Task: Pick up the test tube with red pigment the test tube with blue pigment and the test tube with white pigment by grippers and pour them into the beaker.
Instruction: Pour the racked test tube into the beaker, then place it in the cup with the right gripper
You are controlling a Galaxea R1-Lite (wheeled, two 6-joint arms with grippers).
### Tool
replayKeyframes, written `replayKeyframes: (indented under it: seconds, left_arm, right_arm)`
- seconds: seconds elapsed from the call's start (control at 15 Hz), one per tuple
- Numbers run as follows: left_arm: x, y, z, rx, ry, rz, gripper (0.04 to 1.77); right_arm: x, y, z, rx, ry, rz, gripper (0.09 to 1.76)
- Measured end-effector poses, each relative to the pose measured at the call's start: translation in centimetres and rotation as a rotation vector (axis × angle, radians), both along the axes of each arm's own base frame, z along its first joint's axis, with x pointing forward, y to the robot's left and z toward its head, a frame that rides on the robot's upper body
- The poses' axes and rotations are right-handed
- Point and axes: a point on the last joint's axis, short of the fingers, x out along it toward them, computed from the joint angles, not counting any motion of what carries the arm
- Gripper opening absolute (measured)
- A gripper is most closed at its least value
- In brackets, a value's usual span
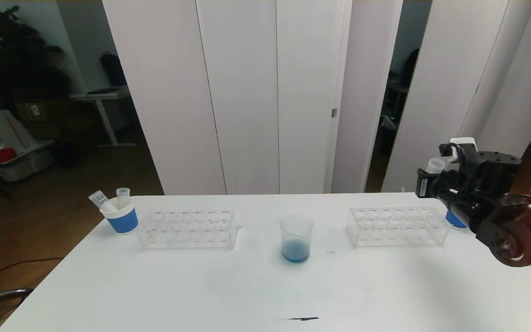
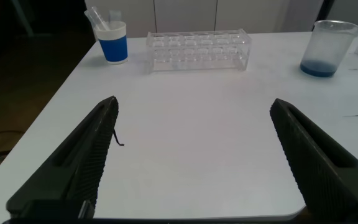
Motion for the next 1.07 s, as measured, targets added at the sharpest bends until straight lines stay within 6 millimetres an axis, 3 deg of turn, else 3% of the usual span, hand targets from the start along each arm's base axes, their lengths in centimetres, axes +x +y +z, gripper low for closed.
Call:
replayKeyframes:
  seconds: [0.4,0.6,0.8,1.07]
  left_arm:
    - [0.0,0.0,0.0,0.0,0.0,0.0,1.74]
    - [0.0,0.0,0.0,0.0,0.0,0.0,1.74]
    - [0.0,0.0,0.0,0.0,0.0,0.0,1.74]
    - [0.0,0.0,0.0,0.0,0.0,0.0,1.74]
  right_arm:
    - [2.1,0.5,8.7,-0.018,0.014,0.045,0.58]
    - [2.5,1.4,11.7,0.068,0.074,0.301,0.58]
    - [3.3,2.7,12.4,0.089,0.064,0.469,0.58]
    - [3.2,5.0,10.8,0.033,0.094,0.711,0.58]
